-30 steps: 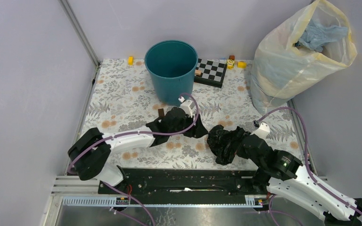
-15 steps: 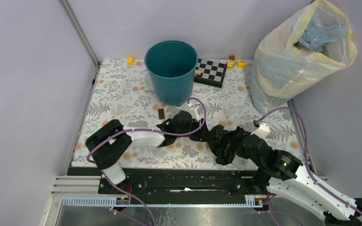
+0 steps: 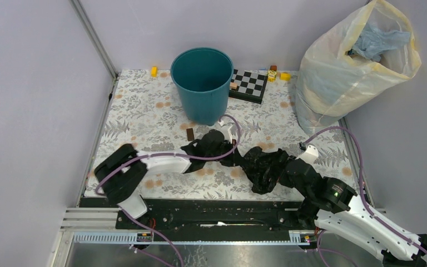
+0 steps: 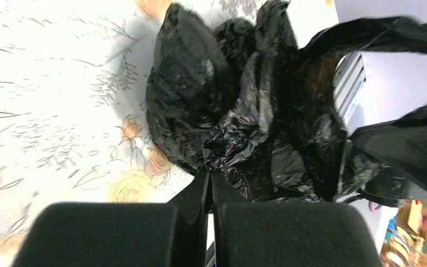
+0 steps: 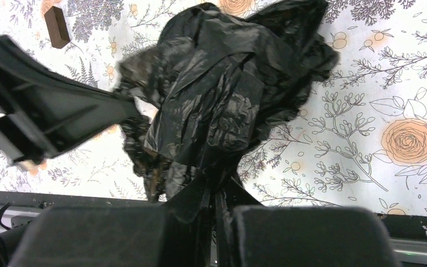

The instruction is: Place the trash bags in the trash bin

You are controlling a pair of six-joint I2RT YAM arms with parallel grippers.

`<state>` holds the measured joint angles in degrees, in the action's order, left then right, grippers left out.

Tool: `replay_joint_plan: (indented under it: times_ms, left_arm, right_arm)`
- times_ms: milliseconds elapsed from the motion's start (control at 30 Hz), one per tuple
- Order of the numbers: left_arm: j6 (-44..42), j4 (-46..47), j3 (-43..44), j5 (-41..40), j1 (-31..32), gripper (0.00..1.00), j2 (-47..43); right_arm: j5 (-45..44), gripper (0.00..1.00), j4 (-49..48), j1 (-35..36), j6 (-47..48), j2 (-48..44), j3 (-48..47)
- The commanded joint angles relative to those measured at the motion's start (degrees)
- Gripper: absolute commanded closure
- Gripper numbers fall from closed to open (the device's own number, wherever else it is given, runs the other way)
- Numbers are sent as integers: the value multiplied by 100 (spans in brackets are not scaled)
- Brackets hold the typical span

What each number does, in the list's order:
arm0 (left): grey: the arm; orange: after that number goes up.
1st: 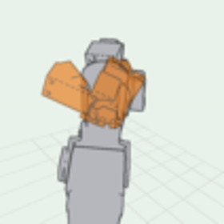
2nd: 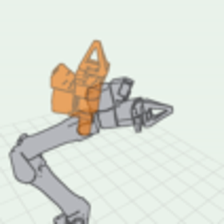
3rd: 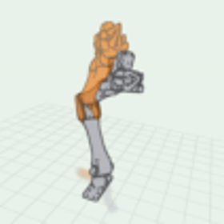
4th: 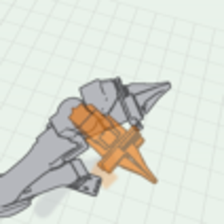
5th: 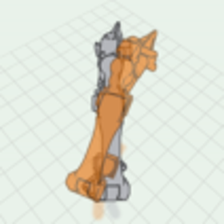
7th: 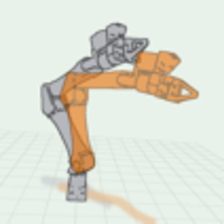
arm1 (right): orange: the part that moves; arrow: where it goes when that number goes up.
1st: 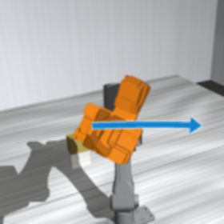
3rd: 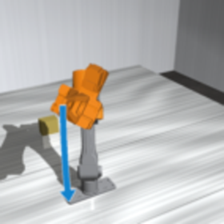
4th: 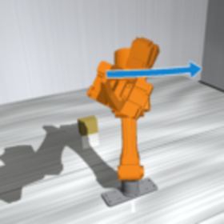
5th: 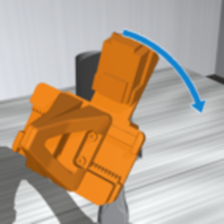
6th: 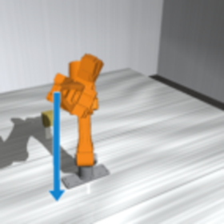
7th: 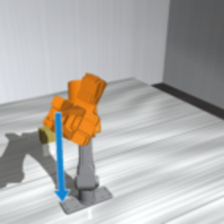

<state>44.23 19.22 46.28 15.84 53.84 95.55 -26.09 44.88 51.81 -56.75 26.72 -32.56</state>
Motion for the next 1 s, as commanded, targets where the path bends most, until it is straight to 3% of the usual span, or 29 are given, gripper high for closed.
replay_joint_plan:
  times_ms: [0,300,500,733,867,933,967]
  left_arm:
    - [-604,-990,390,-614,-172,100,-1191]
    - [-1406,-3631,1310,-2680,-421,100,-2624]
    - [-1612,-5013,1941,-3776,-922,100,-3015]
    - [-1638,-5719,2151,-4859,-1480,100,-3424]
    - [-1749,-5113,1781,-3959,-1488,100,-3736]
    - [-1964,-4532,1533,-2749,-1489,100,-3880]
    - [-2004,-4225,1404,-2054,-1485,100,-3933]
  right_arm:
    - [-327,95,106,30,-147,-45,-158]
    - [-459,95,114,31,-187,-23,-156]
    - [-605,94,134,31,-373,63,-38]
    - [-1315,91,773,31,-1263,148,-112]
    - [-1254,85,564,26,-959,126,-114]
    - [-732,70,-87,31,70,64,-56]
    - [-407,55,-443,29,538,22,-27]
